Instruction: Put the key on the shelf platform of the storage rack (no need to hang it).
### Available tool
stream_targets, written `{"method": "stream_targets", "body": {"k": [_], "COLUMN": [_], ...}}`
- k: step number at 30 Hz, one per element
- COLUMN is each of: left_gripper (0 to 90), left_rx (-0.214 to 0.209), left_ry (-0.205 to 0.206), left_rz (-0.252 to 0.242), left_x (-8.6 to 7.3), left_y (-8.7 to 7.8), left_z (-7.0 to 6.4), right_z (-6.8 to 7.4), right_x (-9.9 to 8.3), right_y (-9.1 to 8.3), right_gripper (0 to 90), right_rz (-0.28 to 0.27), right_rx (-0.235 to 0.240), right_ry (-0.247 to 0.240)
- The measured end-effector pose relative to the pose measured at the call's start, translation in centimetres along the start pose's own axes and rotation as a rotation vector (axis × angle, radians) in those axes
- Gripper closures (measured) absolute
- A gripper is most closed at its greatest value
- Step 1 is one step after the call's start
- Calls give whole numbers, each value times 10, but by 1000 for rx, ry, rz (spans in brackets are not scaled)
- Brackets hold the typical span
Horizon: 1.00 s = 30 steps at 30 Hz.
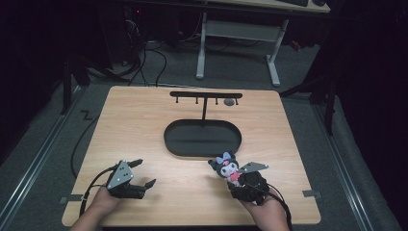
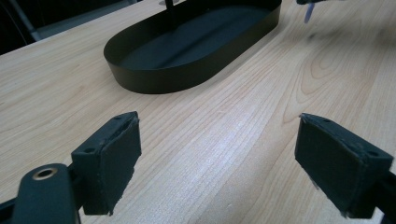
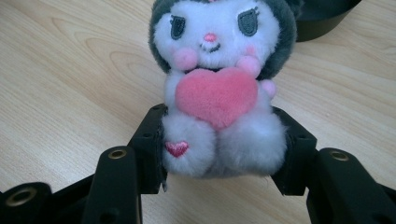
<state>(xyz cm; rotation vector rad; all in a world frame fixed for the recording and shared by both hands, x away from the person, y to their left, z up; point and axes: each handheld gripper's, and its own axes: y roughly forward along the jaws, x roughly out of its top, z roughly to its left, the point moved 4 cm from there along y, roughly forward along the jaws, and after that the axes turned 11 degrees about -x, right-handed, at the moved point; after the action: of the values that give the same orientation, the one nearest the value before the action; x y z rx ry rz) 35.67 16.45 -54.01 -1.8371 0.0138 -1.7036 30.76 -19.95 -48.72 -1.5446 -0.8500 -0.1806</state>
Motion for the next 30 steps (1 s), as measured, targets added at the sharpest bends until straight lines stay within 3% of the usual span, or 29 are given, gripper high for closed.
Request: {"method": "stream_targets", "body": {"k": [13, 30], "left_gripper": [154, 154], "left_rx": [-2, -4], "left_ry": [-1, 0], "left_rz": [-1, -1], "left_x": [0, 0], "left_y": [0, 0], "left_z": [0, 0], "right_z": [-2, -9], "right_x": [12, 44], "right_y": [4, 18], "right_gripper": [468, 469], "right_rz": [-10, -30], "right_rx": [1, -11], "right_ry": [6, 17]}}
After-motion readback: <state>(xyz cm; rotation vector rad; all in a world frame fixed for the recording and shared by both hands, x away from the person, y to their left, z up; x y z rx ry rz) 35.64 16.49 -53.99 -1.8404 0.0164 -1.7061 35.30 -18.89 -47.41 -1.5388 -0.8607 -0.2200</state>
